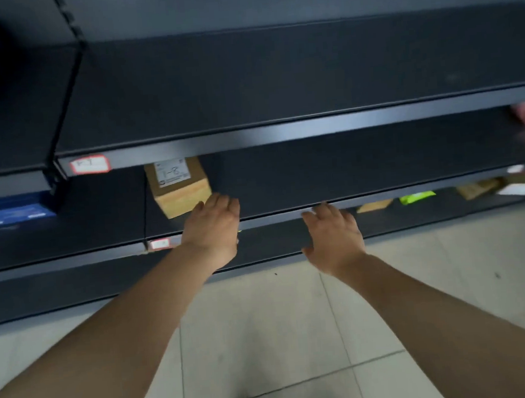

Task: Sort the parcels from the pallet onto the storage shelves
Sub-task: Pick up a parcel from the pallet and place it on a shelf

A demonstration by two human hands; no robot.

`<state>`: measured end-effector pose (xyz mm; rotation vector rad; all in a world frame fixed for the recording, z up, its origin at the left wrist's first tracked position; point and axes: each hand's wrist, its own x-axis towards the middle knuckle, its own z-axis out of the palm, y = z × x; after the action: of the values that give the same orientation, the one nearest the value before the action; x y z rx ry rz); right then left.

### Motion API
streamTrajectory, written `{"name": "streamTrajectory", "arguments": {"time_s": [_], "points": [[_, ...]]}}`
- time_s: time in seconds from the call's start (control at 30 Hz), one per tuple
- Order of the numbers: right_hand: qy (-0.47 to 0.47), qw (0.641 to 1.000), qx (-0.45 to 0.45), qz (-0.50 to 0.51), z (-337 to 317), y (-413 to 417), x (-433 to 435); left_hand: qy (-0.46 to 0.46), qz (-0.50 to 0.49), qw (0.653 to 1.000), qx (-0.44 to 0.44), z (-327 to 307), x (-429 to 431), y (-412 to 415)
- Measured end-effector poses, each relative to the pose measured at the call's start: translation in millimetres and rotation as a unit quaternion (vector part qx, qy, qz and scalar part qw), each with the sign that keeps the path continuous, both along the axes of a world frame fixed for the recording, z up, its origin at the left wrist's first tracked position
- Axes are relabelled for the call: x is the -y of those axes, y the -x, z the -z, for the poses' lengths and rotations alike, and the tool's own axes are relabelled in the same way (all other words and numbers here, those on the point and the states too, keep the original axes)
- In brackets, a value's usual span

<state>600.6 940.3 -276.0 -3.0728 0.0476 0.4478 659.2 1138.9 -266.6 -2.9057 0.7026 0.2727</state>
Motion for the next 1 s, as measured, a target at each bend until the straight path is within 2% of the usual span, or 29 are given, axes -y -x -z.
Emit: {"name": "streamTrajectory", "arguments": {"time_s": [0.3, 0.57, 0.8, 1.0], "points": [[-0.004, 0.992, 0.018, 0.126, -101.9, 158.6, 113.8, 0.023, 0.116, 0.992, -0.042, -94.9, 136.8, 118.7], [0.016, 0.967, 0.075, 0.242, -183.9, 301.5, 221.0, 0.064, 0.239, 0.969, -0.007, -181.4, 266.2, 220.2], [0.044, 0.929, 0.082, 0.358, -239.7, 406.0, 310.2, 0.082, 0.373, 0.924, 0.027, -241.3, 393.0, 287.3], [0.086, 0.881, 0.079, 0.459, -265.1, 474.0, 385.4, 0.101, 0.484, 0.868, 0.047, -267.6, 510.0, 330.3]]}}
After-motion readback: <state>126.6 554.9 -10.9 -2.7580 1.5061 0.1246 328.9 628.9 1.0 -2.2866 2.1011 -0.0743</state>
